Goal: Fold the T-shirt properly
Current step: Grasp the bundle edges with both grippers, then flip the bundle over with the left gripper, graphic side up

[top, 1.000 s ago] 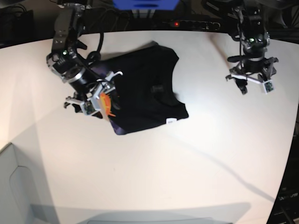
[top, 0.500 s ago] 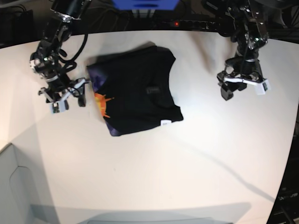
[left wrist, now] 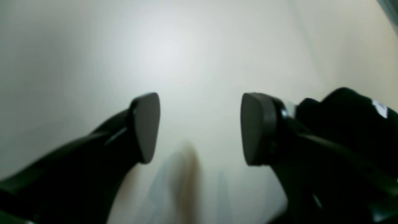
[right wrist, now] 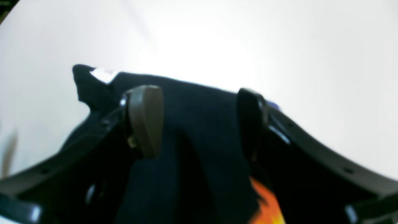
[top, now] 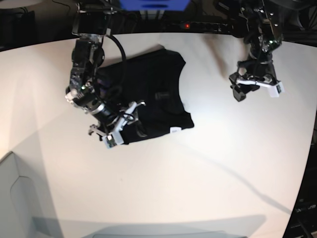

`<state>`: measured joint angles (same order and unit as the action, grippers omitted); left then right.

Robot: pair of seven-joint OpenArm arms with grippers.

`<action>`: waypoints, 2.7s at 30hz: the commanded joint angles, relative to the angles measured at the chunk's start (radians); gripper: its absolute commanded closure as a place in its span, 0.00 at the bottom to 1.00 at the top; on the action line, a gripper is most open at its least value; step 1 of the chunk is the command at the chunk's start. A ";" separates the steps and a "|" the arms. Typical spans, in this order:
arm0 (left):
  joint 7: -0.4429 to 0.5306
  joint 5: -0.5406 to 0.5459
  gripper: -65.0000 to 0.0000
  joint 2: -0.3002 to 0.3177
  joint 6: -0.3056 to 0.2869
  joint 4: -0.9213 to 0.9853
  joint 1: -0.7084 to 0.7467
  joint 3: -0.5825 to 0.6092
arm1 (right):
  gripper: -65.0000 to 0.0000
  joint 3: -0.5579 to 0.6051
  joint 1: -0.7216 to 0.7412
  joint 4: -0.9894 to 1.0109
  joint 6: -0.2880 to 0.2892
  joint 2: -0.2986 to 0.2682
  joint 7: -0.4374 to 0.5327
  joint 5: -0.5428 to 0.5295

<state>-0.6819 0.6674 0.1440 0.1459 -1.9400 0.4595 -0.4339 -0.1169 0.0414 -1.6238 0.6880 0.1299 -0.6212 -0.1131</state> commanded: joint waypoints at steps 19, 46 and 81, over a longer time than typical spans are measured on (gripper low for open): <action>0.012 0.013 0.39 0.007 -0.001 -0.022 0.032 0.019 | 0.41 -0.056 0.076 0.221 0.010 -0.046 0.214 -0.013; 0.020 0.004 0.32 -0.047 0.001 0.261 -0.216 0.551 | 0.41 -0.132 -0.105 -0.080 0.010 -0.100 0.131 -0.009; 0.023 -0.001 1.00 -0.044 -0.002 0.785 -1.189 1.768 | 0.41 -0.518 -0.153 -0.160 0.010 -0.098 0.099 -0.007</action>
<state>-0.6472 0.6617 0.1040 0.1455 -1.1461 -0.7124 1.3411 -0.6365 -0.1188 -1.7653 0.6880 0.0360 -0.5499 -0.1040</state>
